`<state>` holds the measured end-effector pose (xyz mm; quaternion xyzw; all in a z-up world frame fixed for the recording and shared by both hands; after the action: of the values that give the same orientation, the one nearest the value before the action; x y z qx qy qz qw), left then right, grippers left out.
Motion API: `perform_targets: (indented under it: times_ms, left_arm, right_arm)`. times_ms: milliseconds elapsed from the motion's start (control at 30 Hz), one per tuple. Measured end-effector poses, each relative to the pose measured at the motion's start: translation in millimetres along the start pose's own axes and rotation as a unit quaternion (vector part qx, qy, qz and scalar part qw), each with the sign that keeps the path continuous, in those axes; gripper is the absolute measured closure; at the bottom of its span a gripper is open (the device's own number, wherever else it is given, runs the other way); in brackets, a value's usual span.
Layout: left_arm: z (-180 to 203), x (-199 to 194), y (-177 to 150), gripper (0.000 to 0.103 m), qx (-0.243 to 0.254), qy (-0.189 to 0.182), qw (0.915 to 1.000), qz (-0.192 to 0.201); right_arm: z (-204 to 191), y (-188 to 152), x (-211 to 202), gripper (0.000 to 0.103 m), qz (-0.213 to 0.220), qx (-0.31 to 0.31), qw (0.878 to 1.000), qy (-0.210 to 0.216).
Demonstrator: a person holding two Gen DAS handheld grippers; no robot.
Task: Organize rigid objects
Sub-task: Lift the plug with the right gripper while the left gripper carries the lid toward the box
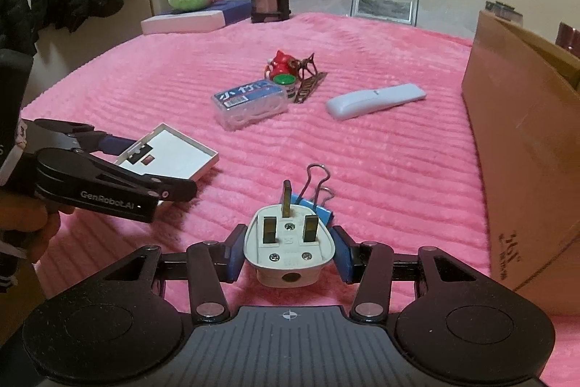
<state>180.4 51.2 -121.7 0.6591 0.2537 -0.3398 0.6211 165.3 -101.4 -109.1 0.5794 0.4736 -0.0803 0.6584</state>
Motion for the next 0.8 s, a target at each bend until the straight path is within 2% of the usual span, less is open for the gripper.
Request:
perform_targets:
  times_ms: [400,633,800]
  left_arm:
    - [26.6,-39.6,28.4,0.016,0.016,-0.027,0.9991,0.03]
    - [64.2,-64.6,60.3,0.016,0.041,-0.063,0.9957,0.055]
    - [102.1,-81.9,87.1,0.016,0.07,-0.098,0.9899,0.076]
  right_arm:
    - [10.3,14.9,-45.4,0.058,0.044,0.009,0.999,-0.011]
    - [29.3,38.8,-97.0,0.058,0.091,0.021,0.995,-0.017]
    - [56.9,48.2,-135.2,0.058,0.117,0.035,0.992,-0.03]
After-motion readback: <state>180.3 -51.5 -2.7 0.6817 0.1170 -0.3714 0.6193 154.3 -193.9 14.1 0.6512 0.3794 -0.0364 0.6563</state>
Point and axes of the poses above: each gripper's, at about its wrist camera, not at the fingertips, and x roughly the way its jaws point, z to its right, y to its top, the point moved 10 cm from there along x, roughly the way its jaws point, and after that the axes turned 5 degrees about -z, right-handed, at the moved point
